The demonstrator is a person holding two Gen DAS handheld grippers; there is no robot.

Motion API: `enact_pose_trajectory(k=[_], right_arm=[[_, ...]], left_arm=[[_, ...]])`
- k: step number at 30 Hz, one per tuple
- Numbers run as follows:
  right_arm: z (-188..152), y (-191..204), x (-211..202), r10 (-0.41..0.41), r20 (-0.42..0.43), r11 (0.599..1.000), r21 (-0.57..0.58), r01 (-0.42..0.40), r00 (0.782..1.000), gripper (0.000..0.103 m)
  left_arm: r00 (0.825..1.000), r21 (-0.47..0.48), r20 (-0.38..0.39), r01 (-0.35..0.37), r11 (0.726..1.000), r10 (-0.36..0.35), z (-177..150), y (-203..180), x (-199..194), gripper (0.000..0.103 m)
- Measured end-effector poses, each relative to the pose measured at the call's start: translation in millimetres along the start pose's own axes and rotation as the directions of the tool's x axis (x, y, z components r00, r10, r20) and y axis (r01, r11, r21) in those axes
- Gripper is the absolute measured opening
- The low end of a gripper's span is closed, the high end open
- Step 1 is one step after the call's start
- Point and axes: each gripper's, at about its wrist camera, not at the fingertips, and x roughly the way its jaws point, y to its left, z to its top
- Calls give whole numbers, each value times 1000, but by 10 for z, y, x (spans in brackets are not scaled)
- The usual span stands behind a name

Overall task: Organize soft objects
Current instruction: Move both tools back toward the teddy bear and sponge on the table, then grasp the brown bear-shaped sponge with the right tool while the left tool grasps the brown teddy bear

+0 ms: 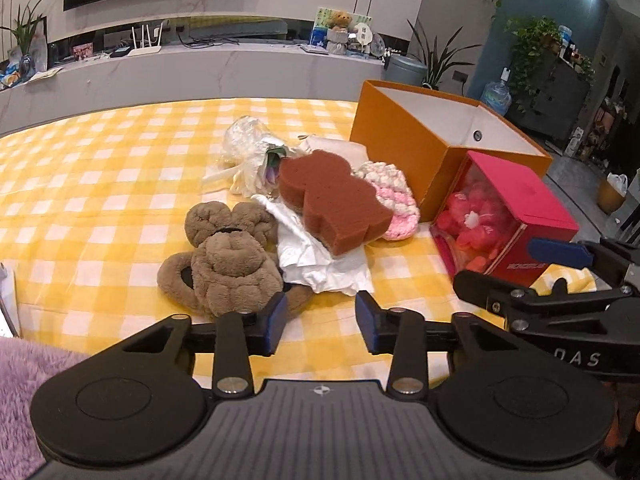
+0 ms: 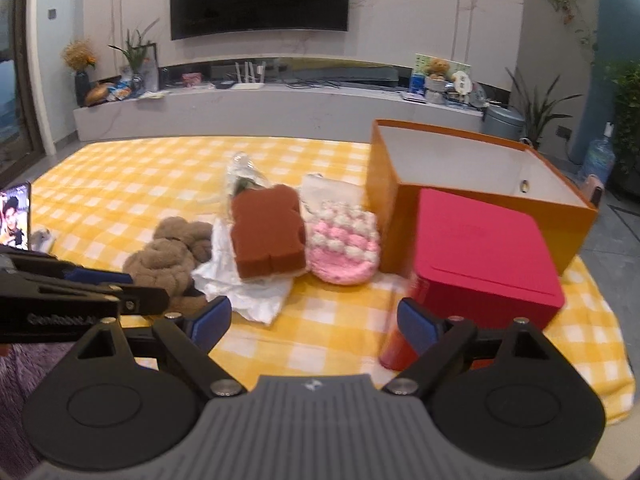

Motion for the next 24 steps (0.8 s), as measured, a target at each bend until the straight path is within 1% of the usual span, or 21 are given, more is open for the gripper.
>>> enact_pose_trajectory(k=[2, 5, 8, 10, 11, 12, 13, 15, 16, 19, 20, 22, 24], right_arm=[[40, 21, 60, 13, 3, 1000, 0, -13, 1000, 89], [110, 53, 181, 42, -23, 999, -7, -42, 999, 87], [175, 72, 317, 76, -53, 997, 10, -75, 996, 86], [214, 95, 403, 88, -60, 996, 4, -88, 994, 81], [239, 111, 452, 94, -66, 995, -5, -95, 993, 80], [257, 124, 493, 99, -69, 995, -12, -100, 993, 78], [277, 142, 540, 101, -71, 995, -21, -103, 992, 78], [322, 167, 642, 100, -74, 994, -37, -103, 992, 78], [344, 174, 693, 103, -76, 993, -42, -107, 992, 78], [400, 192, 878, 113, -101, 991, -59, -119, 988, 79], [410, 193, 919, 112, -103, 991, -64, -119, 988, 82], [431, 194, 1013, 110, -103, 990, -75, -118, 989, 83], [444, 200, 1096, 113, -109, 988, -89, -123, 988, 83]], left_arm=[[1000, -15, -2, 0, 1000, 0, 21, 45, 15, 43], [1000, -37, 6, -2, 999, 2, 59, 121, 29, 43], [1000, -65, 6, -2, 998, 3, 109, 203, 51, 48], [1000, -86, 11, -18, 996, 19, 155, 259, 64, 50], [1000, -94, 10, -27, 995, 28, 176, 282, 80, 53], [999, -101, 4, -36, 994, 36, 197, 312, 110, 57], [999, -111, -11, -46, 993, 45, 227, 345, 153, 59], [998, -122, -49, -51, 991, 45, 280, 391, 258, 67], [997, -125, -60, -56, 991, 49, 301, 414, 305, 68], [994, -143, -66, -98, 985, 89, 329, 466, 421, 73], [993, -150, -66, -103, 983, 94, 335, 482, 453, 75], [993, -155, -73, -108, 982, 97, 345, 508, 531, 76], [989, -152, -97, -124, 981, 109, 339, 526, 613, 76]])
